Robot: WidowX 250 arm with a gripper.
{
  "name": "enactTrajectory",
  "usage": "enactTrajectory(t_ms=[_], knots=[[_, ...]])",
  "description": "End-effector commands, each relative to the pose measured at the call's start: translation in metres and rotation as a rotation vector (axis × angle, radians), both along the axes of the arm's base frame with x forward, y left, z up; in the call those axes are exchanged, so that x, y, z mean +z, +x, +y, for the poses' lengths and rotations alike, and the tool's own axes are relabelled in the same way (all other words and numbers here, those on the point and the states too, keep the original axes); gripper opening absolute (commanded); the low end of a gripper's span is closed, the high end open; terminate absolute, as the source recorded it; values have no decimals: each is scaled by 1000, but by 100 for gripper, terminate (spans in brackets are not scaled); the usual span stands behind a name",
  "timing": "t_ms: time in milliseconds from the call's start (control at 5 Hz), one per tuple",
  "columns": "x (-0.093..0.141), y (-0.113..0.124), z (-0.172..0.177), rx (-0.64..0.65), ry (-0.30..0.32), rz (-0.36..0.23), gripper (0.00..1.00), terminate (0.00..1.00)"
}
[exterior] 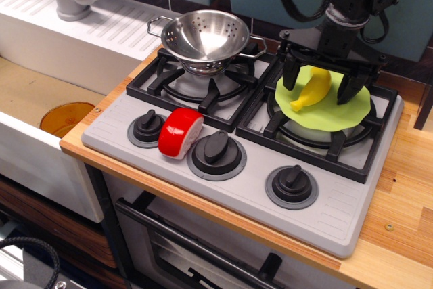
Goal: End effector transition from object to object
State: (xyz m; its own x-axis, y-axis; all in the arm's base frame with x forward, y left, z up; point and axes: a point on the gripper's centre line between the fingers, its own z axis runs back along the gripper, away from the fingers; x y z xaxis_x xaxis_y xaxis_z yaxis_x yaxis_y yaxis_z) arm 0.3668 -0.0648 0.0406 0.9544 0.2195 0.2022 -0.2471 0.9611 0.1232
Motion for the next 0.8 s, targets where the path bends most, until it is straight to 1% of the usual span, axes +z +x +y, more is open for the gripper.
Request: enactTrajectory(t_ms=[0, 200, 400, 600], knots=[[0, 0, 0, 0, 0, 0, 100, 0], [50, -4, -7, 53, 31, 61, 100, 0], [100, -8, -17, 92, 78, 128, 100, 0], [149, -17, -21, 100, 144, 158, 100, 0]])
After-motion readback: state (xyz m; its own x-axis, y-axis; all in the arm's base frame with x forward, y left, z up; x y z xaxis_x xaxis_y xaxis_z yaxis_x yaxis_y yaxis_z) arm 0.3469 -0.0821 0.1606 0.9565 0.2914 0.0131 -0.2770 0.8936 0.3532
